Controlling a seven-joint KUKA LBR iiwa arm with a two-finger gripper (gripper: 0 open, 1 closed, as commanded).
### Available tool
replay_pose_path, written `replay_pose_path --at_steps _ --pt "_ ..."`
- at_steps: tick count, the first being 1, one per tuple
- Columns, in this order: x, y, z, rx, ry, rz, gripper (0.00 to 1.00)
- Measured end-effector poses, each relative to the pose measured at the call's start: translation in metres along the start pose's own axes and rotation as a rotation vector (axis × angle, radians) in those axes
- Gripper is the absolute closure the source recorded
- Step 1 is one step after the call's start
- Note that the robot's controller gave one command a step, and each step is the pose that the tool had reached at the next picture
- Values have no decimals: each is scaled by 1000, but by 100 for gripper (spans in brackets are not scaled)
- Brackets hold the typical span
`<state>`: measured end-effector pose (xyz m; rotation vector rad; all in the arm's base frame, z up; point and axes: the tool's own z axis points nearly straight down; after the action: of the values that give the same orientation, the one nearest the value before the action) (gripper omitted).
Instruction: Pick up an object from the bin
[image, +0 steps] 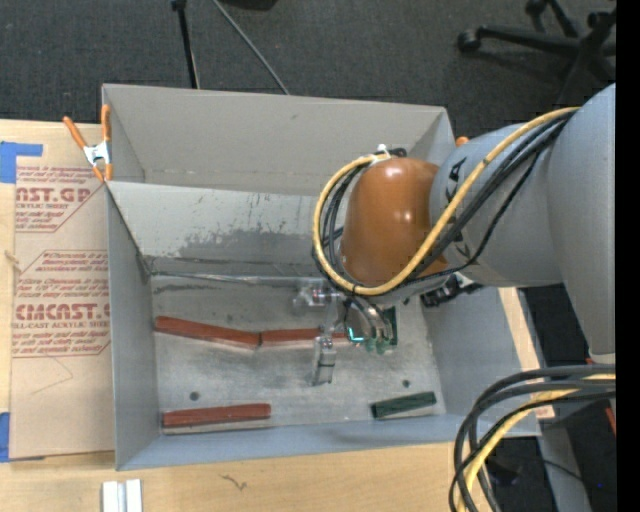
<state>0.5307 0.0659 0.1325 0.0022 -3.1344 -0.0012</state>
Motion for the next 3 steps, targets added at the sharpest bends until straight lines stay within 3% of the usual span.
replay_pose_path --at_steps 1,2,3 --pt "9 91 66 -2 -3 14 0" --pt "-49 117 62 -3 -12 79 0" --pt "-47 115 62 0 -8 80 100"
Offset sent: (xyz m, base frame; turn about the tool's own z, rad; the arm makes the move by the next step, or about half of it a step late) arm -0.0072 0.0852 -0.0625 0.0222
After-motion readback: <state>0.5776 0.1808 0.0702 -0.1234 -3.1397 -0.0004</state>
